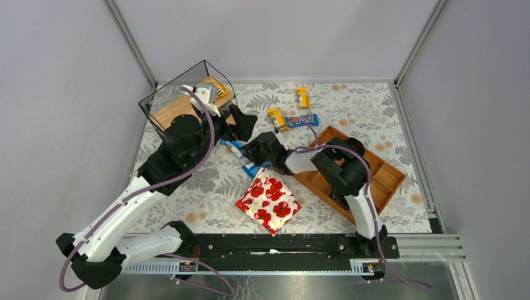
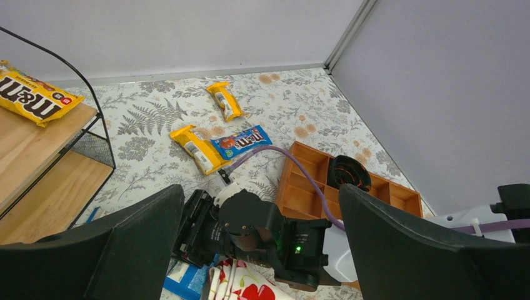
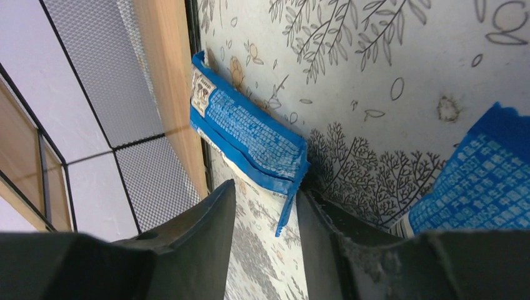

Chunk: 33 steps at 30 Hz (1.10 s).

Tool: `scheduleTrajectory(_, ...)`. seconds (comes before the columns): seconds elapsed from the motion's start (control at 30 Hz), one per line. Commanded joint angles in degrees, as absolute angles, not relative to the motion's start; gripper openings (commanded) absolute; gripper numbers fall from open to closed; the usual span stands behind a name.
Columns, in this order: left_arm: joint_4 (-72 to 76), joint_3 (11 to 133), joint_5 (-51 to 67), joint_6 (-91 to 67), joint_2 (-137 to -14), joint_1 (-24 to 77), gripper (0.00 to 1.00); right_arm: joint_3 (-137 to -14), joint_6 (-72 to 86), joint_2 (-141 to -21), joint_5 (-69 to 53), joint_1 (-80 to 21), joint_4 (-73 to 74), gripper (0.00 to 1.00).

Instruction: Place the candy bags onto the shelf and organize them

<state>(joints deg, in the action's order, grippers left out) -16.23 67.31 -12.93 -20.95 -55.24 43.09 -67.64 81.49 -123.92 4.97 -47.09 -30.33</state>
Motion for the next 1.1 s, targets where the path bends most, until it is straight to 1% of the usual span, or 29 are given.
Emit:
scheduleTrajectory(0.0,-13.7,67.1,-14.2,-20.2,-54.8,43.8,0.99,-67.0,85.1,-126.1,12.1,-48.2,-31.4,0.41)
scheduleTrajectory(0.07,-13.7,67.1,-14.5,-20.1,-54.8,44.0,0.99,-66.5,84.9,-126.1,13.5,-48.3,-32.5,0.36)
scheduleTrajectory(0.2,-13.8,67.1,-14.7,-20.0,-54.5,44.4,0.99,-63.9,84.8,-125.9,15.2,-48.3,-36.9,0.21)
scheduleTrajectory(0.3,-13.8,67.2,-14.9,-19.9,-54.5,44.6,0.99,-63.1,83.5,-125.2,15.0,-48.3,-39.9,0.12)
scheduleTrajectory(0.4,-14.0,67.3,-14.9,-19.9,-54.5,44.7,0.99,-63.6,82.9,-124.4,13.0,-48.2,-42.8,0.00)
scheduleTrajectory(0.6,-14.2,67.4,-15.3,-19.8,-54.4,44.8,0.99,-64.6,84.2,-122.9,9.2,-48.1,-50.1,0.00)
scheduleTrajectory(0.8,-14.2,67.5,-15.4,-19.8,-53.8,44.9,0.99,-69.8,86.9,-124.6,4.1,-48.1,-54.9,0.00)
scheduleTrajectory(1.07,-14.6,67.8,-15.8,-19.5,-52.6,45.1,0.99,-74.7,87.5,-124.5,2.4,-48.1,-55.6,0.00)
